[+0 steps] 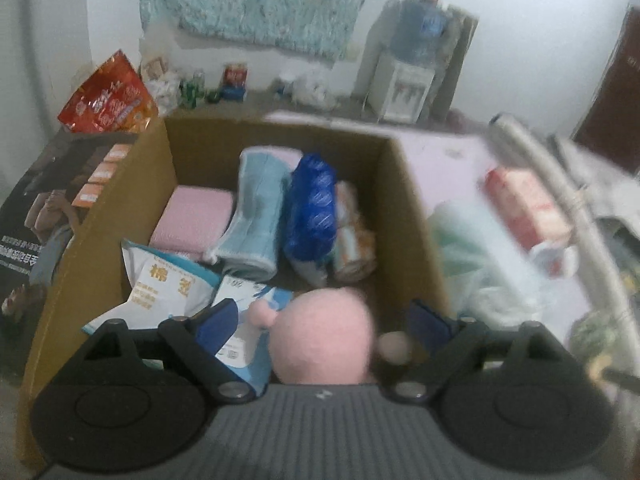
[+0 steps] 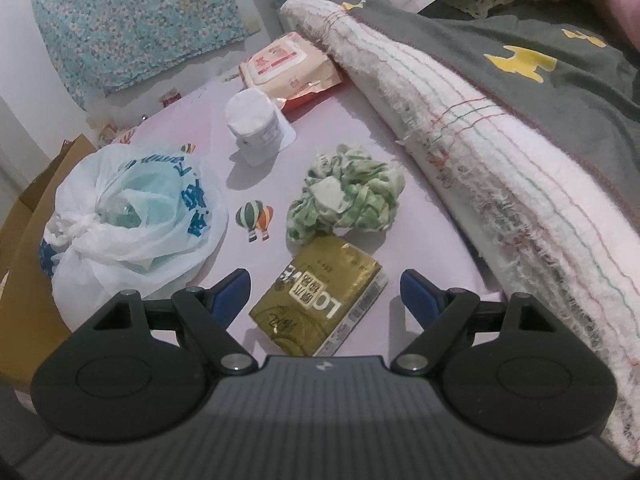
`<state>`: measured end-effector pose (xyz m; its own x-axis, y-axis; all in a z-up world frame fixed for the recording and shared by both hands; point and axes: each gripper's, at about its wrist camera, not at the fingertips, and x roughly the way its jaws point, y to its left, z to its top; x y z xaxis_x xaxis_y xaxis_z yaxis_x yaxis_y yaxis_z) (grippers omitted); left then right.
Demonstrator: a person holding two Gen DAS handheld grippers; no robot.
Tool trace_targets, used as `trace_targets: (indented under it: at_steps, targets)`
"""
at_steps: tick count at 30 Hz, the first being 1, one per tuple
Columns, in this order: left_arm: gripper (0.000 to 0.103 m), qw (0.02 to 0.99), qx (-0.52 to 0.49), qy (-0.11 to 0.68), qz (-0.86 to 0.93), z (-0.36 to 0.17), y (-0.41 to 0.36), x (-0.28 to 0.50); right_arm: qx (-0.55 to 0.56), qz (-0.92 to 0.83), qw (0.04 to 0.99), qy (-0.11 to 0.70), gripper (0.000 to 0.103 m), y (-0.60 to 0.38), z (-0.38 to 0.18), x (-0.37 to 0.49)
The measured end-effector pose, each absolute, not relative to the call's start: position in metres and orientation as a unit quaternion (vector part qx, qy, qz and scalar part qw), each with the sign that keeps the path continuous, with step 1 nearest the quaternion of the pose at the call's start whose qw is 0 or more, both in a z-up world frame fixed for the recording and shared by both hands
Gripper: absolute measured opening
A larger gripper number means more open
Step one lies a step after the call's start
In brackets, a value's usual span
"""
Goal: Organize soft objects
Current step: 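Open the left tool to release the pig in the box, then move the right tool toward the yogurt cup and clear plastic cup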
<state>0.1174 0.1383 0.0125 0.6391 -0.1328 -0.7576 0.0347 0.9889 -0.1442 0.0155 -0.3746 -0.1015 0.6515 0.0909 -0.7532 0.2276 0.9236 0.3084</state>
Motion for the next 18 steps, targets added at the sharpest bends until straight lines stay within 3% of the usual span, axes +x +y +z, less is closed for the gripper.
trace_targets:
  at_steps: [10,18]
  targets:
    - [0.095,0.93,-0.059,0.321,-0.17,0.065,0.071,0.041,0.203,-0.035,0.9,0.385,0.082,-0.404,-0.078,0.025]
    - [0.095,0.9,-0.036,0.34,-0.271,0.049,-0.008,0.022,0.117,0.009,0.907,0.403,0.082,-0.39,-0.073,0.072]
